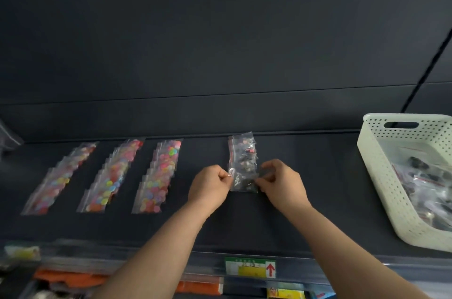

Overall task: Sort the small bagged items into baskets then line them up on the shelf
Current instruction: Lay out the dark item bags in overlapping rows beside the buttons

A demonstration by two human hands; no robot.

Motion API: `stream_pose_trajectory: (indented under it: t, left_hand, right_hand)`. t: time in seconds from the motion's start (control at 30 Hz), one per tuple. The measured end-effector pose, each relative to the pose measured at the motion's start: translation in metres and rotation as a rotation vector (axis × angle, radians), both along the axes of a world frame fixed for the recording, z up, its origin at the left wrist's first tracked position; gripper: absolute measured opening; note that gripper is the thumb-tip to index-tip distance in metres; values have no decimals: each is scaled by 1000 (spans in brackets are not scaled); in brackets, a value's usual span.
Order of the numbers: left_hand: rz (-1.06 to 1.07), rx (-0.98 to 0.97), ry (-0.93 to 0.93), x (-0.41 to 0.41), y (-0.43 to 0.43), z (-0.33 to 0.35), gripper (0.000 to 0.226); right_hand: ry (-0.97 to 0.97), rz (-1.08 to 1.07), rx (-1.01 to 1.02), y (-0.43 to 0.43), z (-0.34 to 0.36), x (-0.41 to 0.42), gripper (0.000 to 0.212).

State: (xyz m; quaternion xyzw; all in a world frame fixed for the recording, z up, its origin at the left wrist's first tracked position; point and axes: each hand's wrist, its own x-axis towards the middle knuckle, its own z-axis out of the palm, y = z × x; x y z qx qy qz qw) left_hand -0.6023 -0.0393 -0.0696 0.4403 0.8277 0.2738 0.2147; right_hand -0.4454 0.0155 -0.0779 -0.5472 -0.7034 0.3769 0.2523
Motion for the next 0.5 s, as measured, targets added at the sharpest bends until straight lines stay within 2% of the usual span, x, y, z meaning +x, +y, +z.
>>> stream_pose_trajectory:
  t: [0.17,0.27,0.4,0.5]
  left_hand:
    - [15,0,27,0,5,-9,11]
    - [25,-8,23,-2,6,-10,11]
    - [-58,-43,241,-7,4,-3,23]
    - [-205,-20,273,-8,3,-3,12]
  right_hand:
    - [-101,-7,151,-4,-3,-8,33]
    - [-277,68,326,-9,-7,-8,36]
    - [-415,155,438,-8,-8,-9,25]
    - [-441,186,443,-6,-8,-10,25]
